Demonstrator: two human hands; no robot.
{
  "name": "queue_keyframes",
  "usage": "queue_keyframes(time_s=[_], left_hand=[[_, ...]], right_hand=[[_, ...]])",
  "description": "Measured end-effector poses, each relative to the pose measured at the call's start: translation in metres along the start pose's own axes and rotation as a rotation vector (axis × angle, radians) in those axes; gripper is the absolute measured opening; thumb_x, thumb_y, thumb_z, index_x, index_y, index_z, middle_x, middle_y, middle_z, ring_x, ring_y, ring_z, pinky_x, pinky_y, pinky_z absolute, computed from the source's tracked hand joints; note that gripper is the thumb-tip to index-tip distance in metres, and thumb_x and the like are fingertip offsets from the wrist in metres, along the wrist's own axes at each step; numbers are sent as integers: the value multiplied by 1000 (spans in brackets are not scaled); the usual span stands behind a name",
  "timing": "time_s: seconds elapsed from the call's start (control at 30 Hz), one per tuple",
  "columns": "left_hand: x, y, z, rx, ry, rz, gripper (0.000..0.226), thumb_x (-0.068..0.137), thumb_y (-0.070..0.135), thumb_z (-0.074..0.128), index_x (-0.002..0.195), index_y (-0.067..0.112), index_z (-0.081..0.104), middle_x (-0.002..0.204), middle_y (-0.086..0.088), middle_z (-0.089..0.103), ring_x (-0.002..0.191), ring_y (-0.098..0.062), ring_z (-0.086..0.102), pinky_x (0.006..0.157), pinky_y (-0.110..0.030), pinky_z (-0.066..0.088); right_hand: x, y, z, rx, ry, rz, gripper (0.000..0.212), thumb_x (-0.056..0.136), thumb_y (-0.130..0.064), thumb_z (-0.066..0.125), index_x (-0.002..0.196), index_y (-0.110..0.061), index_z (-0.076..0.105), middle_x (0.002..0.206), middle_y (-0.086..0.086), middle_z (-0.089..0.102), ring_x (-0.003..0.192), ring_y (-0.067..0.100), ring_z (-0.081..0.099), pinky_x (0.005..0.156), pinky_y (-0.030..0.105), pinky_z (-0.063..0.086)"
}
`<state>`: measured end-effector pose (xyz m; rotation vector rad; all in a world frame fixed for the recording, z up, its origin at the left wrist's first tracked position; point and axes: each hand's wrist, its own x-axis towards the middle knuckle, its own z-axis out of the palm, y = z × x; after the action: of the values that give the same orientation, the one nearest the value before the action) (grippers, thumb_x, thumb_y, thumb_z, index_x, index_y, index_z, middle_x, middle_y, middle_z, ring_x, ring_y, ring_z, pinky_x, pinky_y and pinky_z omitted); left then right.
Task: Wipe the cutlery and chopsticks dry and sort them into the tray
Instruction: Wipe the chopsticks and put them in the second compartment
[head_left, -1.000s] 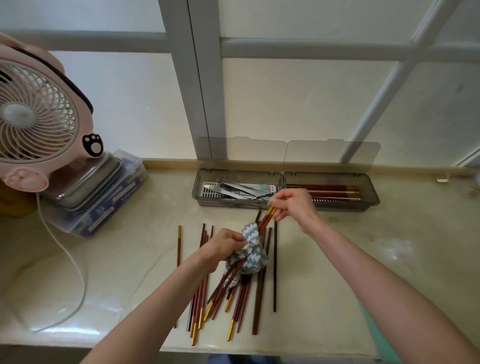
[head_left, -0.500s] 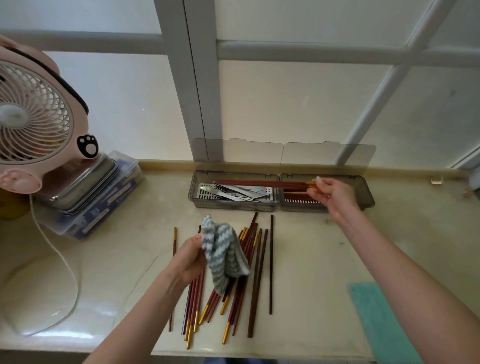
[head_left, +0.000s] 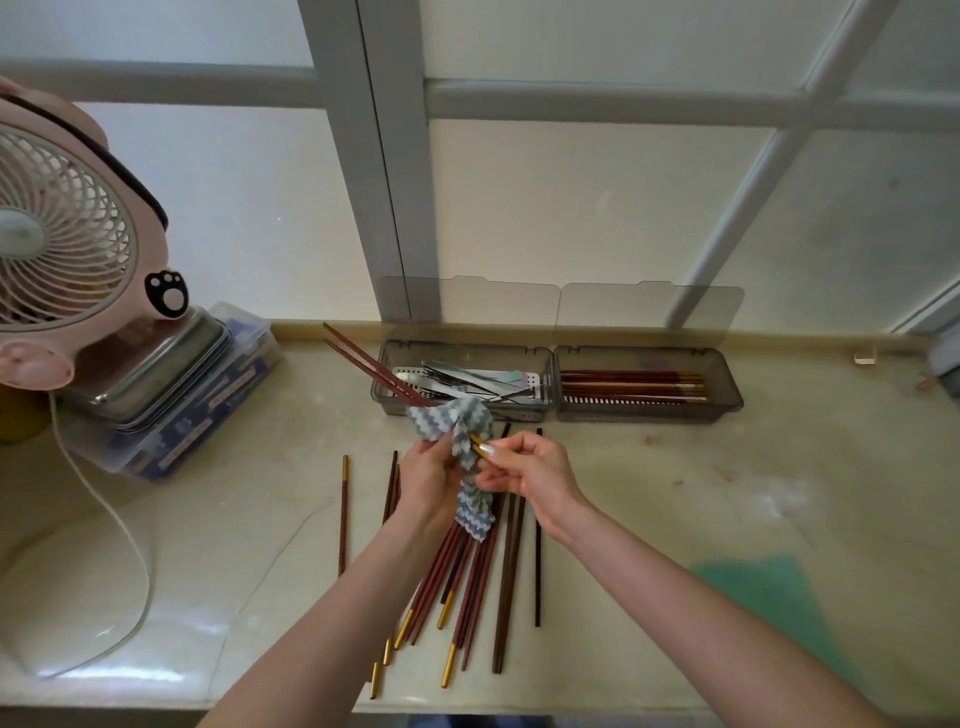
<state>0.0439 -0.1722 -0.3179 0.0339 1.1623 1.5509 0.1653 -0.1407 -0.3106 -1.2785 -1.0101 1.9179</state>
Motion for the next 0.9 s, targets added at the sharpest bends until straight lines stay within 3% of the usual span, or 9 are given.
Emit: queue_keyframes(time_s=[0.13, 0.23, 0.47, 0.63, 0.7, 0.77, 0.9], left_hand=[[-2, 8, 2, 195, 74, 73, 16, 88, -7, 49, 81, 2, 59, 65, -6, 66, 51, -10, 63, 48, -18, 51], [-4, 10, 6, 234, 84, 61, 17, 86, -10, 50, 79, 2, 60, 68, -8, 64, 47, -8, 62, 46, -18, 50], [34, 62, -10, 57, 171, 50, 13, 91, -1, 47, 102, -4, 54, 85, -9, 60, 75, -15, 60, 56, -21, 54], [55, 95, -26, -32, 206, 144, 13, 95, 8, 46, 84, 10, 54, 84, -3, 60, 74, -10, 59, 58, -17, 53], [57, 101, -30, -131, 225, 168, 15, 97, 12, 43, 87, 11, 54, 88, -3, 60, 77, -9, 59, 67, -17, 54], [55, 96, -33, -154, 174, 140, 14, 98, 11, 41, 97, 9, 55, 96, -6, 62, 86, -12, 61, 76, -23, 54], [38, 50, -23, -33, -47, 30, 31, 95, 1, 34, 120, 5, 51, 110, -13, 65, 100, -23, 64, 79, -31, 57]], right_hand=[[-4, 2, -1, -48, -96, 19, 6, 86, 6, 59, 86, 1, 56, 66, 14, 66, 52, 22, 65, 52, 27, 55], [-6, -1, -5, -68, -120, 23, 13, 86, 10, 56, 80, -1, 53, 63, 14, 63, 48, 18, 61, 46, 23, 50], [-5, -12, -33, -125, -102, 177, 19, 80, 13, 54, 70, -3, 54, 59, 17, 59, 38, 16, 51, 36, 20, 35], [-5, -6, -51, -94, -99, 220, 20, 82, 13, 52, 70, -3, 52, 59, 16, 59, 39, 15, 49, 36, 19, 34], [-5, -4, -54, -51, -83, 227, 23, 82, 14, 50, 68, -4, 50, 58, 16, 58, 38, 15, 48, 35, 18, 33], [-5, -4, -56, 73, -54, 220, 27, 84, 14, 47, 65, -6, 46, 57, 16, 56, 35, 12, 46, 34, 16, 31], [0, -6, -40, 274, -31, 221, 26, 85, 15, 45, 69, -6, 46, 56, 15, 57, 35, 10, 46, 33, 14, 32]])
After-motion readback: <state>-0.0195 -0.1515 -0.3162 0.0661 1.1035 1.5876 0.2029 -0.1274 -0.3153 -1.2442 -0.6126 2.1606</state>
